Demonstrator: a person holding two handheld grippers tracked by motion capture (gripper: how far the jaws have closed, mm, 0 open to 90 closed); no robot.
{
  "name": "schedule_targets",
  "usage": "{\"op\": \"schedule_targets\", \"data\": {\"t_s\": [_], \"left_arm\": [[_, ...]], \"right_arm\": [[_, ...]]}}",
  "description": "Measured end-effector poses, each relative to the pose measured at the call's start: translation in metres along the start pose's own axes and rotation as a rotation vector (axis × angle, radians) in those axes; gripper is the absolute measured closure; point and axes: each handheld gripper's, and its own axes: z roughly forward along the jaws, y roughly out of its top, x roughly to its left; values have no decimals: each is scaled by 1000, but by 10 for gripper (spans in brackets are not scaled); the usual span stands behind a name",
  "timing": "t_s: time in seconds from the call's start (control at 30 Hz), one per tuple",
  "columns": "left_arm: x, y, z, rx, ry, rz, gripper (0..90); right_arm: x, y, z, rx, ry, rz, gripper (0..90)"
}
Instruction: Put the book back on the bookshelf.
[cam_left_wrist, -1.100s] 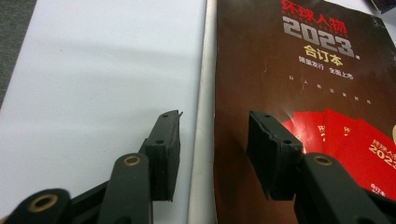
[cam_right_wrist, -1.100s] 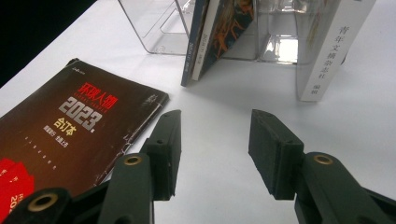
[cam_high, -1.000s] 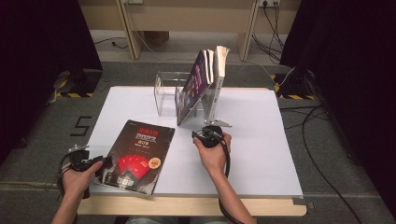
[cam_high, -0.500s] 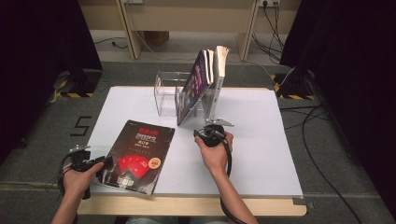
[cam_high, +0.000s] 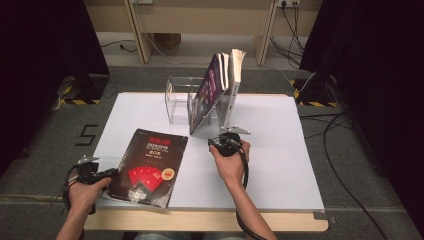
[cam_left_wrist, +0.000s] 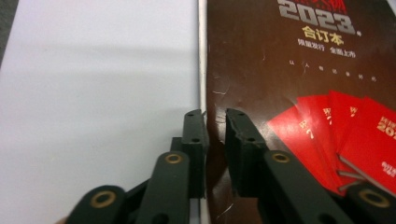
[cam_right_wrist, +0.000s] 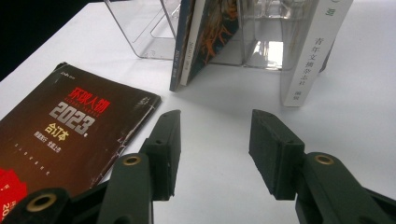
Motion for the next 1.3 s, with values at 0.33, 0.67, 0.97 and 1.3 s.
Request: {"op": "schedule_targets", "data": {"t_s": [0.33, 0.67, 0.97, 1.3], "left_arm": [[-4, 1, -1, 10, 4, 56, 868], [-10, 0, -5, 38, -14, 86, 875], [-6, 2, -4, 12, -26, 31, 864], [-5, 20, 17, -1, -59, -15, 623]], "right_arm": [[1, -1, 2, 9, -2, -1, 540], [3, 0, 4, 16, 4, -3, 537], [0, -3, 6, 26, 1, -3, 536], [-5, -3, 7, 33, -8, -2, 534]]}}
